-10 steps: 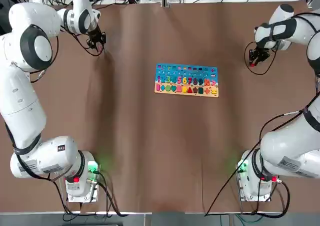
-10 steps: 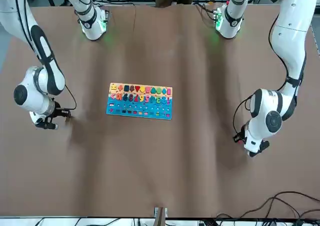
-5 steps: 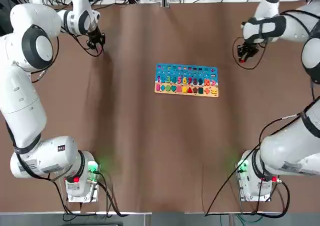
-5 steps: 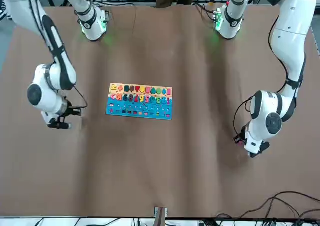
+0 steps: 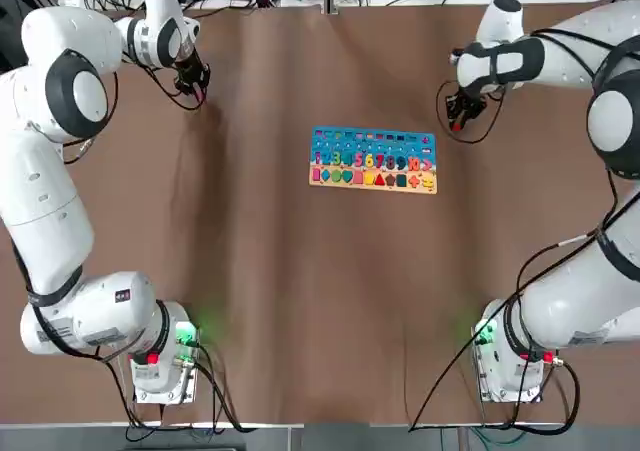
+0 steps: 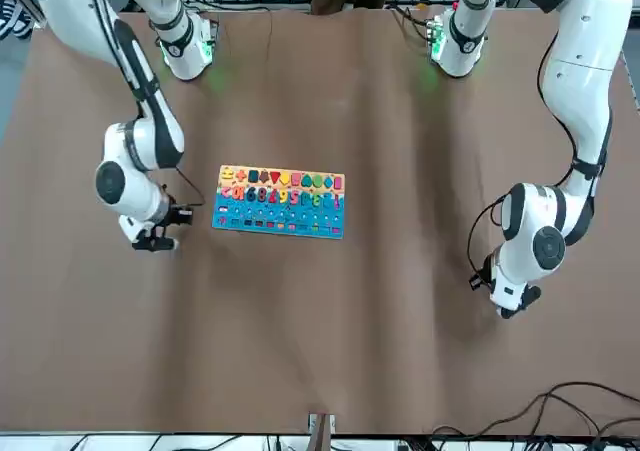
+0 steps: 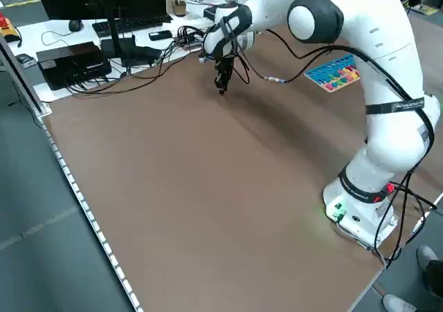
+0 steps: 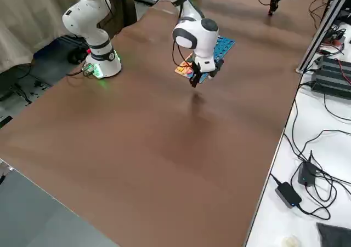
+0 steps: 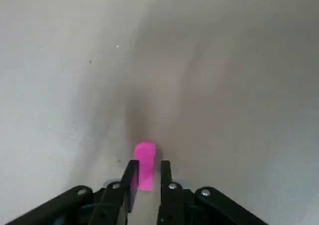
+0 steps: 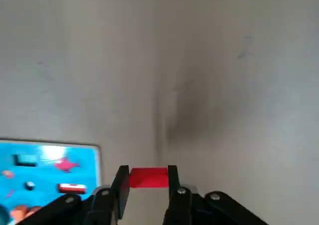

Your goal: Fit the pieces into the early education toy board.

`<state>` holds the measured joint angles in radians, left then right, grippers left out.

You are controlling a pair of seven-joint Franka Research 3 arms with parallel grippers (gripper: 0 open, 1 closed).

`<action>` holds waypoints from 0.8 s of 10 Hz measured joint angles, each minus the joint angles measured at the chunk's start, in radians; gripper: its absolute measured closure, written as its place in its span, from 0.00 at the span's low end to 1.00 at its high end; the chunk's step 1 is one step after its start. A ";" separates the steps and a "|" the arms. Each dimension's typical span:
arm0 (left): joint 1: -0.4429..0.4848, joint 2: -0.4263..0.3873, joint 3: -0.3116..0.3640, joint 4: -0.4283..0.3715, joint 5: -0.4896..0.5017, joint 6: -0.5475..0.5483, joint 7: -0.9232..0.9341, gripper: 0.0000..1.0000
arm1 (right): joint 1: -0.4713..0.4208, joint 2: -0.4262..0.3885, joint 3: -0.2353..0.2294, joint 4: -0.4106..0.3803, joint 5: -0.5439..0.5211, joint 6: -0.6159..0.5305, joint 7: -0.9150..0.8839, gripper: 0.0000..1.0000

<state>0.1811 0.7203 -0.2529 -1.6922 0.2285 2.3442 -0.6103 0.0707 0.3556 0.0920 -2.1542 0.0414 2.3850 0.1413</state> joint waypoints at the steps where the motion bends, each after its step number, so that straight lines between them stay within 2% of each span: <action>1: 0.000 0.001 0.001 0.001 0.000 0.000 0.000 0.85 | 0.026 0.000 0.000 0.000 0.021 0.008 0.018 0.65; 5: -0.013 -0.007 -0.007 0.012 0.017 0.000 0.005 0.86 | 0.098 0.000 0.000 -0.020 0.028 0.077 0.119 0.65; 8: -0.124 -0.074 -0.016 -0.019 0.020 -0.009 0.009 0.86 | 0.139 0.001 0.000 -0.057 0.029 0.125 0.189 0.65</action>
<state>0.0567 0.6464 -0.2688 -1.7115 0.2483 2.3351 -0.6011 0.2096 0.3565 0.0917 -2.2108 0.0702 2.5096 0.3302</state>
